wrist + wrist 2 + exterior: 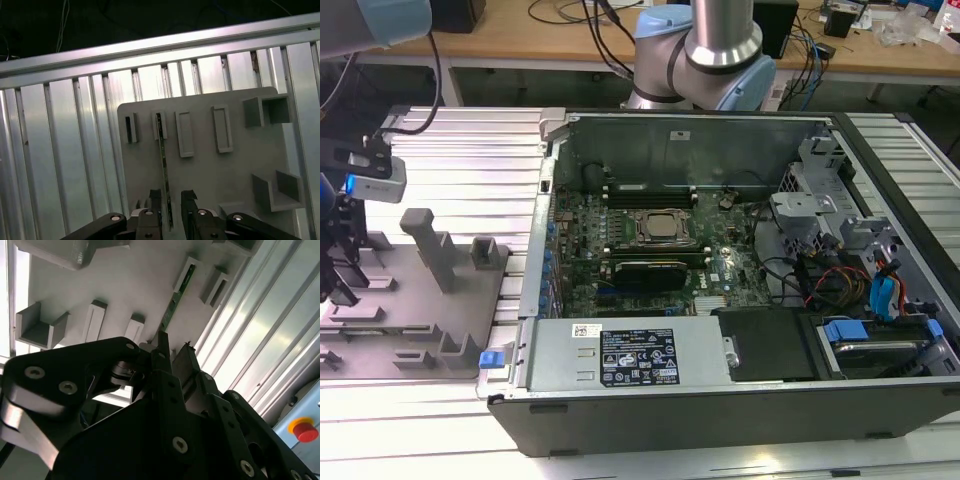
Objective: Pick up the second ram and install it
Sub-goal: 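Pick up the second ram and move it above second insertion slot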
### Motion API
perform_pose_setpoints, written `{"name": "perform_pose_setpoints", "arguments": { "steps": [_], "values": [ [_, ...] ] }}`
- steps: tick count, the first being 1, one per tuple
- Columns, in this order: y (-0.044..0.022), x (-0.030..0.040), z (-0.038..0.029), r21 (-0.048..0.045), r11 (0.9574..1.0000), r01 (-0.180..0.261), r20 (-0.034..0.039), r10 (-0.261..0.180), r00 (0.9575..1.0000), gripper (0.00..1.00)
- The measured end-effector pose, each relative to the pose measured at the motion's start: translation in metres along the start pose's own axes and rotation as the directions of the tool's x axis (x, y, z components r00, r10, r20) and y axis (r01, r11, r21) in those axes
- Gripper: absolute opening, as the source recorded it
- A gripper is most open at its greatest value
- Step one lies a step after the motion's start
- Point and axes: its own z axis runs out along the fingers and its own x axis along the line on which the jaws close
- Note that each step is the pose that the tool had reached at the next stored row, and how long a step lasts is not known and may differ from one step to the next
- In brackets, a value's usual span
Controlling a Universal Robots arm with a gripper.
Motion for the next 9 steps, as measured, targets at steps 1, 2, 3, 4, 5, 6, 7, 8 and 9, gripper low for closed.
{"name": "perform_pose_setpoints", "arguments": {
  "steps": [1,2,3,4,5,6,7,8,9],
  "values": [
    [0.0000,0.0000,0.0008,-0.0001,1.0000,0.000,0.0000,0.000,1.0000,0.30],
    [0.0000,0.0000,0.0019,-0.0001,1.0000,0.000,0.0000,0.000,1.0000,0.30],
    [-0.0001,0.0002,0.0042,0.0000,1.0000,0.000,0.0000,0.000,1.0000,0.30],
    [-0.0004,0.0014,0.0059,0.0000,1.0000,0.000,-0.0001,0.000,1.0000,0.30],
    [-0.0007,0.0032,0.0079,0.0000,1.0000,0.000,0.0000,0.000,1.0000,0.30],
    [-0.0010,0.0046,0.0092,-0.0001,1.0000,0.000,0.0000,0.000,1.0000,0.30],
    [-0.0012,0.0062,0.0104,-0.0002,1.0000,0.000,0.0005,0.000,1.0000,0.30],
    [-0.0016,0.0088,0.0113,-0.0016,1.0000,0.001,0.0097,0.000,1.0000,0.30],
    [-0.0019,0.0109,0.0119,-0.0032,1.0000,0.001,0.0208,-0.001,0.9998,0.30]
  ]
}}
